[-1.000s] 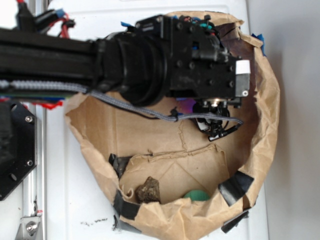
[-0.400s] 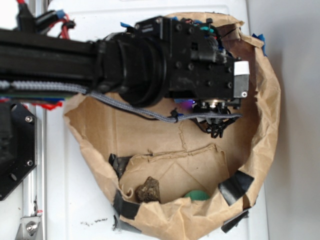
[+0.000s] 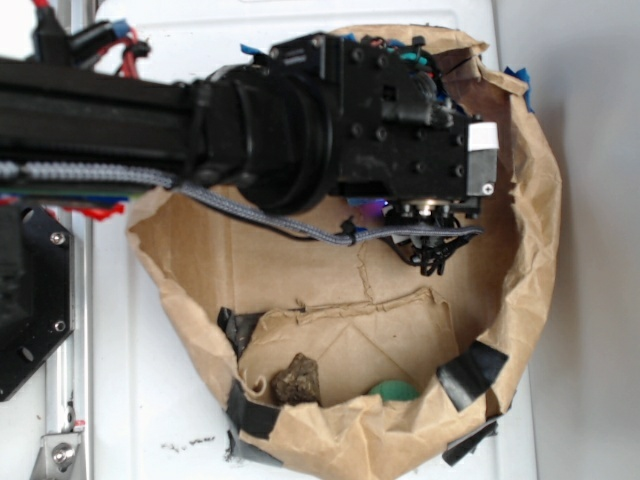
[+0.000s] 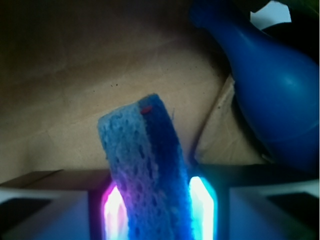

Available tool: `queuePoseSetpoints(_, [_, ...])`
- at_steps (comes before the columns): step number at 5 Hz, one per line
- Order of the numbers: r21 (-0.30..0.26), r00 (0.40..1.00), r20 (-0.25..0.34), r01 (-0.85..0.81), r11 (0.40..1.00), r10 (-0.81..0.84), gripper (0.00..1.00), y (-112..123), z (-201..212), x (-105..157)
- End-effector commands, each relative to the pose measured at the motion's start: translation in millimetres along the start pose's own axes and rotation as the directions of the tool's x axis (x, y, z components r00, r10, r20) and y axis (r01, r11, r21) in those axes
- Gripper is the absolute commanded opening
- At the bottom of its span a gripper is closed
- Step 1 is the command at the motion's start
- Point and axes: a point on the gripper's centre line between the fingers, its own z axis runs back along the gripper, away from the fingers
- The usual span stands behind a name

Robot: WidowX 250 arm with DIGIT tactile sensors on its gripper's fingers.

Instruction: Grab the blue sponge.

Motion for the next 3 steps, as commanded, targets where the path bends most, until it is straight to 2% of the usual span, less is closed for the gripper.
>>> queuePoseSetpoints(1, [-0.052,0.998,0.048,-0.027,0.998,0.029,0.0,8.1,70.7,2.4])
queuePoseSetpoints(2, [-0.088,0.999,0.035,-0.02,0.996,0.023,0.0,11.8,106.7,-7.6])
queuePoseSetpoints(3, [-0.095,1.0,0.027,-0.009,0.995,0.011,0.0,16.3,135.1,-17.5])
